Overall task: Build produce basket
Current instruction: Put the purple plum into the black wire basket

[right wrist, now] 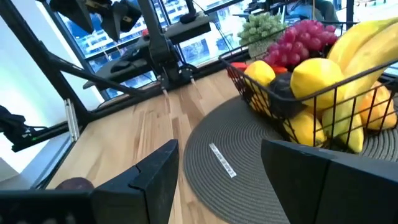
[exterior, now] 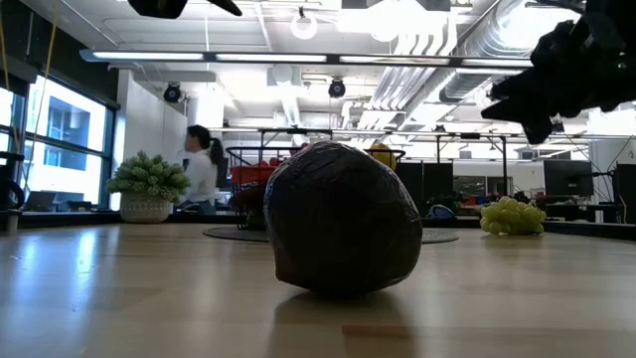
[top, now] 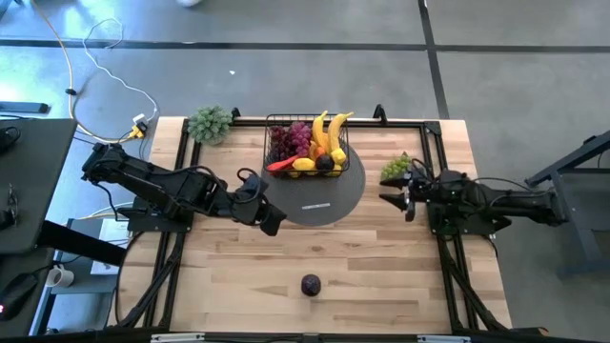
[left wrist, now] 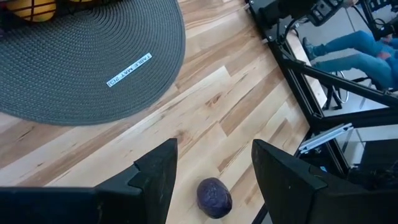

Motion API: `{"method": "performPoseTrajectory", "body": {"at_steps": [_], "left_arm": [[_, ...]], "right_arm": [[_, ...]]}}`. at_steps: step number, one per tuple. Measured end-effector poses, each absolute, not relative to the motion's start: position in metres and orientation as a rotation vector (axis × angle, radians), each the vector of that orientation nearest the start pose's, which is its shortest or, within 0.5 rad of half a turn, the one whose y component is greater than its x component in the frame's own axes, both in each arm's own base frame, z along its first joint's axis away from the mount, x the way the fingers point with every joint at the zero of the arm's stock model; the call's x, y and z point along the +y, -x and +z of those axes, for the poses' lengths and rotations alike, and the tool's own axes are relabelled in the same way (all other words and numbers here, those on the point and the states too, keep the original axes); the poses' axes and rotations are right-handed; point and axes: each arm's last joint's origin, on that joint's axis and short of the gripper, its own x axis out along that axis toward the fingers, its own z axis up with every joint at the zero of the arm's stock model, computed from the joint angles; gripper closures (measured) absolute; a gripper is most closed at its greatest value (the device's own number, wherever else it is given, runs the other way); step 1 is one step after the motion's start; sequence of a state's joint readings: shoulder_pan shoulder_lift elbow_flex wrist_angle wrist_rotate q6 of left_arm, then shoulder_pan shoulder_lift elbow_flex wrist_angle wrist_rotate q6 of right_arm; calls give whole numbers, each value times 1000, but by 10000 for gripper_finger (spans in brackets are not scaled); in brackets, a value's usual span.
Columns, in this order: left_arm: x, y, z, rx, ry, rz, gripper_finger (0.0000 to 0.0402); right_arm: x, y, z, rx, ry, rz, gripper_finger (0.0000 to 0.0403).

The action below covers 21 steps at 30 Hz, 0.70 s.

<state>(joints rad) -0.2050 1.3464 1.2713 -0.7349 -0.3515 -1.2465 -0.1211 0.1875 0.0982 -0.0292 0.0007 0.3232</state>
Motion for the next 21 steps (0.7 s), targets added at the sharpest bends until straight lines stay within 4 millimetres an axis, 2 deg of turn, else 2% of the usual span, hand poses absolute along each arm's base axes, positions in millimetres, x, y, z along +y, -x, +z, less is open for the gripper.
{"method": "performPoseTrajectory", "body": {"at_steps": [6, 12, 21], "left_arm": [[-50, -272, 333, 578, 957, 581, 204], [-64, -285, 326, 583, 926, 524, 204], [-73, -304, 301, 671, 805, 500, 204]], "right_arm": [[-13, -106, 173, 118, -325, -155, 194], [-14, -105, 171, 128, -408, -173, 194], [-14, -106, 166, 174, -480, -191, 194]]}}
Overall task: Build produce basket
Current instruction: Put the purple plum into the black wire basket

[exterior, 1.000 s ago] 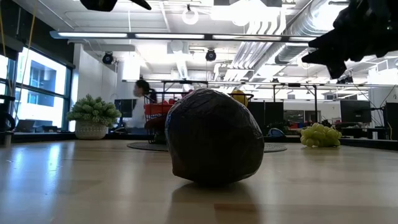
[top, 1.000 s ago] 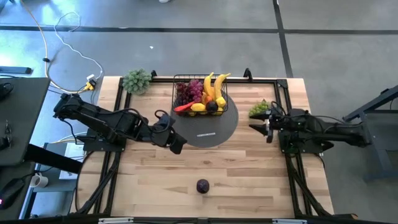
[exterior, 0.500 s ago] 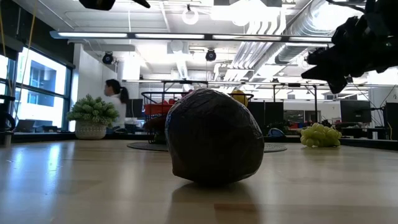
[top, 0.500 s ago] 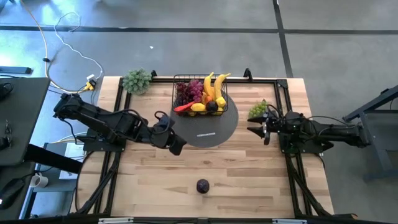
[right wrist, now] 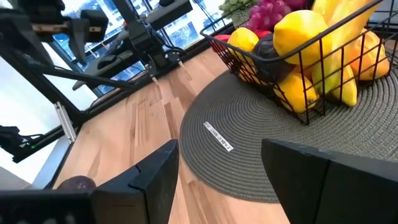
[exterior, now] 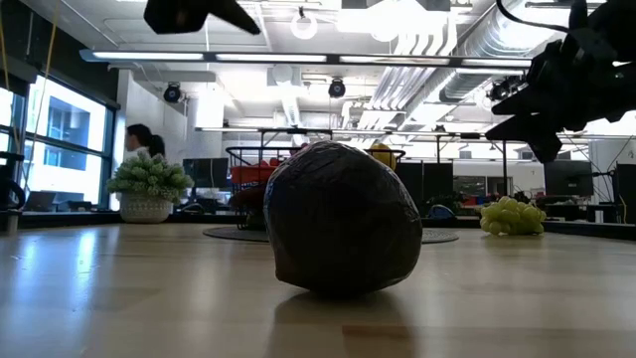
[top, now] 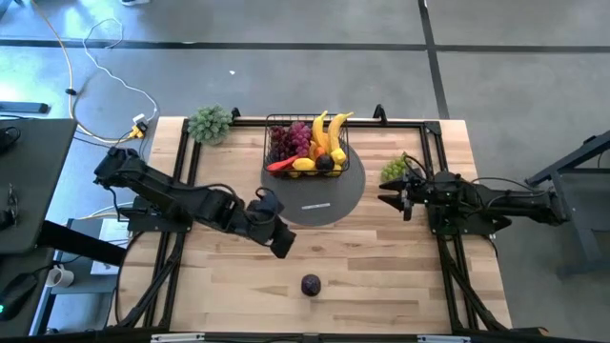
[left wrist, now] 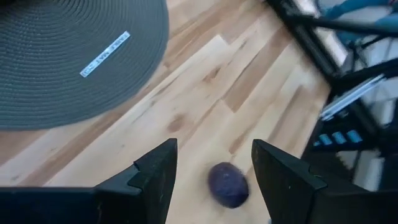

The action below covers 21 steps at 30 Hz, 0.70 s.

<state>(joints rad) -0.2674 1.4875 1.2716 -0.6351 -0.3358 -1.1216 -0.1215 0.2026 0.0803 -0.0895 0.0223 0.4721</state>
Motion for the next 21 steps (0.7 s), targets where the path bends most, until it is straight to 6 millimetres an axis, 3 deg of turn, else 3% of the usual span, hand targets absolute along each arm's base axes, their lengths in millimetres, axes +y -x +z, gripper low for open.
{"method": "performPoseTrajectory", "body": {"at_steps": [7, 21], "left_arm": [[-84, -315, 285, 728, 675, 457, 204], [-117, -333, 275, 722, 210, 93, 204]], "right_arm": [[-14, -106, 166, 174, -480, -191, 194], [-14, -106, 165, 180, -480, -192, 194]]}}
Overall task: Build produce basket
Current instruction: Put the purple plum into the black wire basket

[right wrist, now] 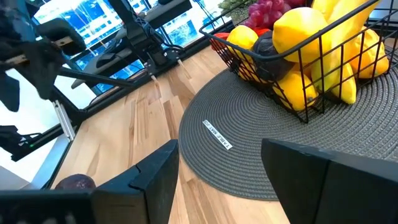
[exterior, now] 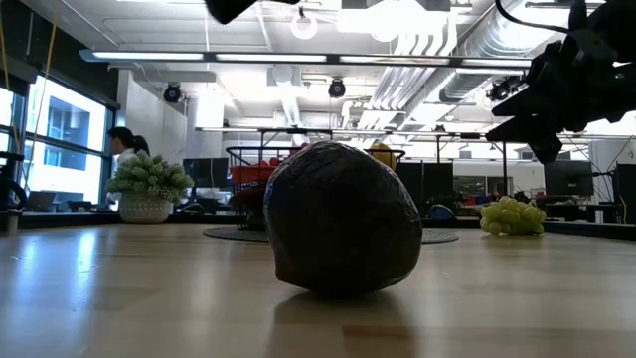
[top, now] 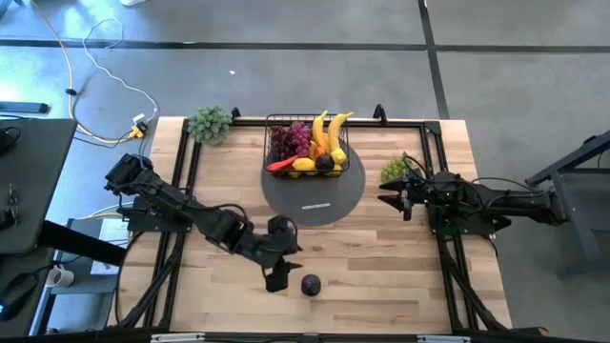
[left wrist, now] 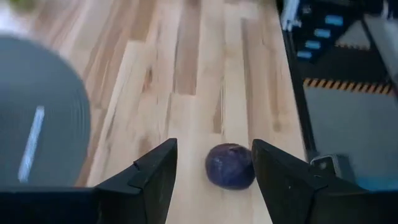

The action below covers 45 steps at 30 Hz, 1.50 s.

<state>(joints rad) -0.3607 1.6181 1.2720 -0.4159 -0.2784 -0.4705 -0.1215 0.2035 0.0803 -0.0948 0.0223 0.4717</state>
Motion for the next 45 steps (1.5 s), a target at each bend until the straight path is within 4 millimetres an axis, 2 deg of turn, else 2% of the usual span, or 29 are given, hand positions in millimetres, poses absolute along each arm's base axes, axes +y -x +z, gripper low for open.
{"method": "performPoseTrajectory", "body": {"at_steps": [5, 9, 14, 21, 26, 36, 38, 45], "left_arm": [[-130, -335, 277, 666, -11, -72, 204], [-140, -338, 272, 639, -174, -149, 204], [-140, -343, 270, 614, -222, -159, 204], [-141, -350, 257, 649, -236, -197, 199], [-142, -356, 242, 687, -225, -232, 159], [-142, -369, 210, 762, -258, -304, 18], [-140, -373, 205, 766, -253, -306, 6], [-137, -381, 185, 801, -234, -367, 4]], "right_arm": [[-14, -105, 165, 182, -480, -193, 194], [-14, -105, 165, 182, -480, -193, 194], [-14, -105, 165, 186, -480, -193, 194], [-14, -105, 164, 190, -480, -194, 194], [-13, -105, 163, 202, -480, -197, 194], [-13, -105, 163, 208, -480, -199, 194], [-13, -105, 163, 208, -480, -199, 194], [-13, -105, 162, 216, -481, -200, 194]]}}
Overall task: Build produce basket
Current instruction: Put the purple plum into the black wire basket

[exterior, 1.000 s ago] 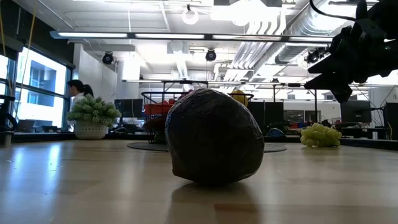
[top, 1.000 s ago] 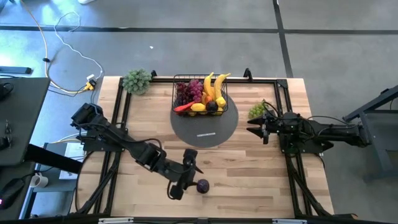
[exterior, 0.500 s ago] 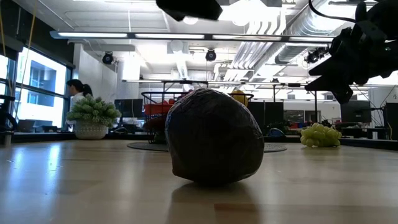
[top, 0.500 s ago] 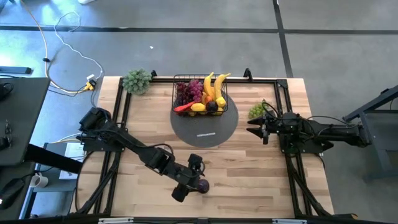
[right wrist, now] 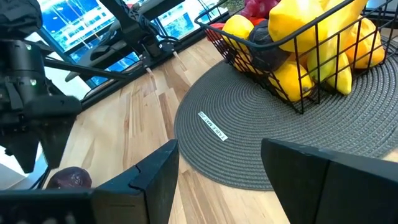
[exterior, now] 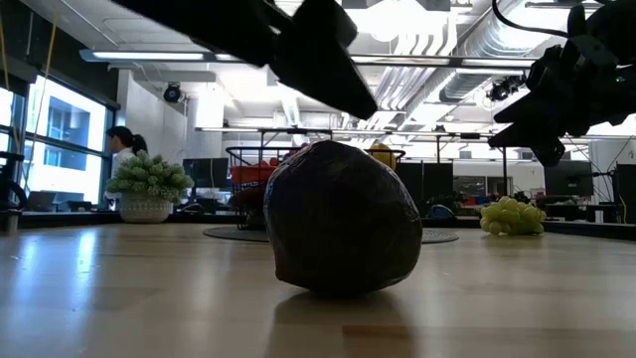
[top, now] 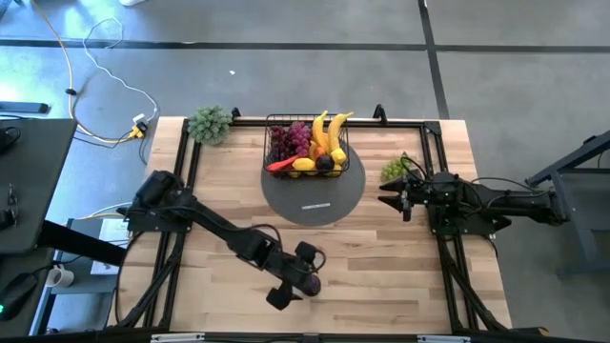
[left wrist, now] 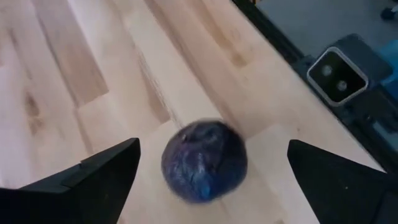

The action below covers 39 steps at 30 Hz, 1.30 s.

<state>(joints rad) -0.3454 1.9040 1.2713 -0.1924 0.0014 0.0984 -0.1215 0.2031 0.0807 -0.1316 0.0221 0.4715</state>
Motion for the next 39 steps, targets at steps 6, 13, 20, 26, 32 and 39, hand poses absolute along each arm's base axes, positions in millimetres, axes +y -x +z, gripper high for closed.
{"method": "performPoseTrajectory", "body": {"at_steps": [6, 13, 20, 26, 32, 39], "left_arm": [[-137, -387, 174, 795, -234, -380, 2], [-136, -387, 173, 798, -287, -370, 2], [-137, -390, 155, 836, -277, -372, 2], [-137, -396, 145, 826, -261, -380, 2], [-137, -396, 138, 851, -234, -374, 16], [-136, -396, 139, 849, -217, -365, 100]], "right_arm": [[-13, -105, 161, 223, -481, -202, 194], [-13, -104, 161, 226, -481, -203, 194], [-13, -104, 161, 228, -481, -203, 194], [-13, -104, 160, 234, -481, -205, 194], [-13, -104, 160, 238, -481, -206, 194], [-13, -104, 160, 238, -481, -206, 194]]}}
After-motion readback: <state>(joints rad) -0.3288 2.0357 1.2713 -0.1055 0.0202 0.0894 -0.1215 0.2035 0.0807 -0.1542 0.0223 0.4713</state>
